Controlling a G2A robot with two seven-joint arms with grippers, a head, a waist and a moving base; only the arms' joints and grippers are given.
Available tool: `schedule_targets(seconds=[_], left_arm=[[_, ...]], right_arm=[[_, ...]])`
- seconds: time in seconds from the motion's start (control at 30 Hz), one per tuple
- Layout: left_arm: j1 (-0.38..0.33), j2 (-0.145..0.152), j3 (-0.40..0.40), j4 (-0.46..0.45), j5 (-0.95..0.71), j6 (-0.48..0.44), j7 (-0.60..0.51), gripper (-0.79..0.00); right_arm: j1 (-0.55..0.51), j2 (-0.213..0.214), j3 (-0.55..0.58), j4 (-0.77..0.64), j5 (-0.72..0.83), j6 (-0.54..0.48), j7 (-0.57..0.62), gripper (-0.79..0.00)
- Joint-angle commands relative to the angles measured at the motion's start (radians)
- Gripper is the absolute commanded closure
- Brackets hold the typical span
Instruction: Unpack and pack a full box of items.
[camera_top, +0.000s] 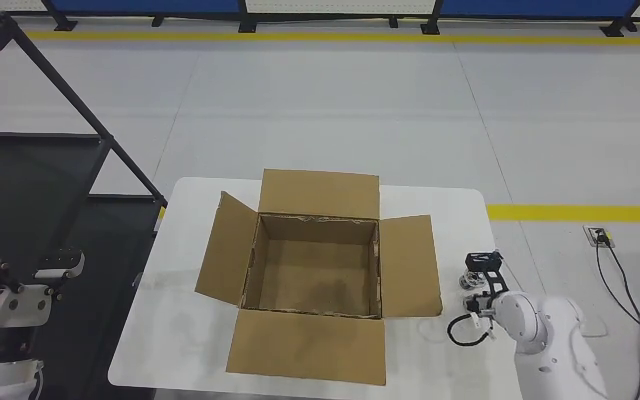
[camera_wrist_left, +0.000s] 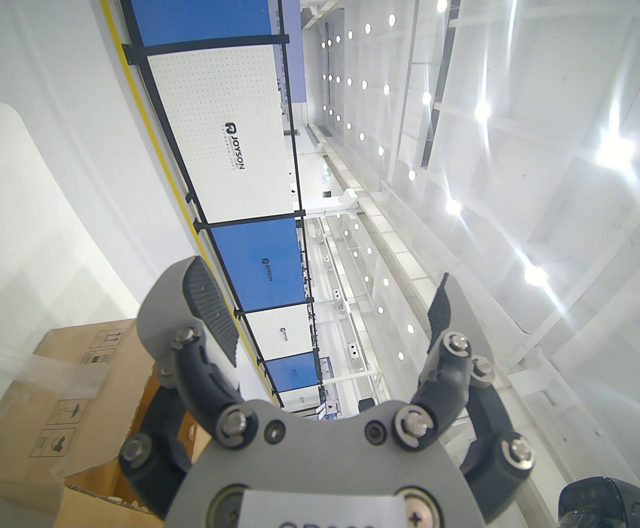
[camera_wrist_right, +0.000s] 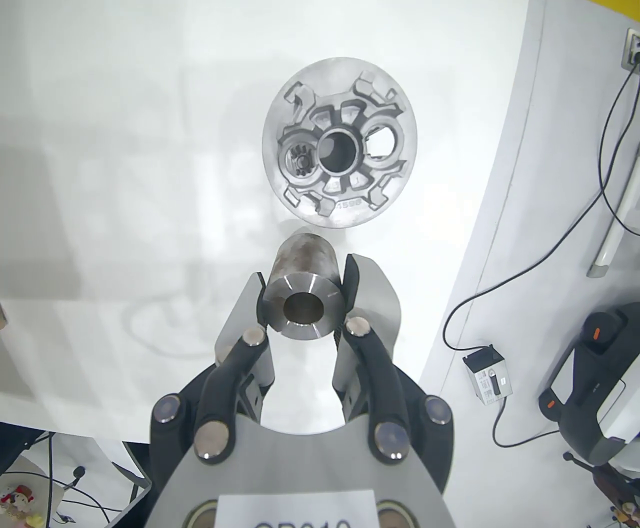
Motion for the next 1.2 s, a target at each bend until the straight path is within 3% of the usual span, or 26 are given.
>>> schedule_targets(seconds=[0.0,0.03,0.1,0.17,0.23,0.5,0.53,0.57,0.67,0.8,0.97,1.07,1.17], left_arm=[[0.000,0.000,0.000,0.000,0.000,0.000,0.000,-0.785],[0.000,0.000,0.000,0.000,0.000,0.000,0.000,-0.785],[0.000,0.000,0.000,0.000,0.000,0.000,0.000,-0.785],[0.000,0.000,0.000,0.000,0.000,0.000,0.000,-0.785],[0.000,0.000,0.000,0.000,0.000,0.000,0.000,-0.785],[0.000,0.000,0.000,0.000,0.000,0.000,0.000,-0.785],[0.000,0.000,0.000,0.000,0.000,0.000,0.000,-0.785],[0.000,0.000,0.000,0.000,0.000,0.000,0.000,-0.785],[0.000,0.000,0.000,0.000,0.000,0.000,0.000,-0.785],[0.000,0.000,0.000,0.000,0.000,0.000,0.000,-0.785],[0.000,0.000,0.000,0.000,0.000,0.000,0.000,-0.785],[0.000,0.000,0.000,0.000,0.000,0.000,0.000,-0.785],[0.000,0.000,0.000,0.000,0.000,0.000,0.000,-0.785]], right_arm=[[0.009,0.001,-0.005,0.010,-0.009,0.015,0.010,0.000],[0.015,0.002,-0.008,0.016,-0.010,0.020,0.015,-0.015],[0.023,0.003,-0.012,0.027,-0.007,0.023,0.016,-0.243],[0.028,0.005,-0.013,0.036,-0.003,0.022,0.015,-0.317],[0.030,0.006,-0.013,0.041,0.000,0.024,0.014,-0.369],[0.005,0.013,-0.009,0.003,0.011,0.046,0.012,-0.409],[-0.005,0.013,-0.002,-0.017,0.016,0.053,0.000,-0.468],[-0.022,0.015,0.007,-0.046,0.022,0.053,-0.015,-0.625],[-0.100,0.017,0.042,-0.174,0.049,0.077,-0.052,-0.785],[-0.230,0.018,0.091,-0.391,0.093,0.091,-0.117,-0.785],[-0.390,0.018,0.122,-0.613,0.182,0.004,-0.311,-0.785],[-0.454,0.018,0.125,-0.677,0.256,-0.073,-0.432,-0.785],[-0.485,0.021,0.122,-0.706,0.327,-0.231,-0.575,-0.785]])
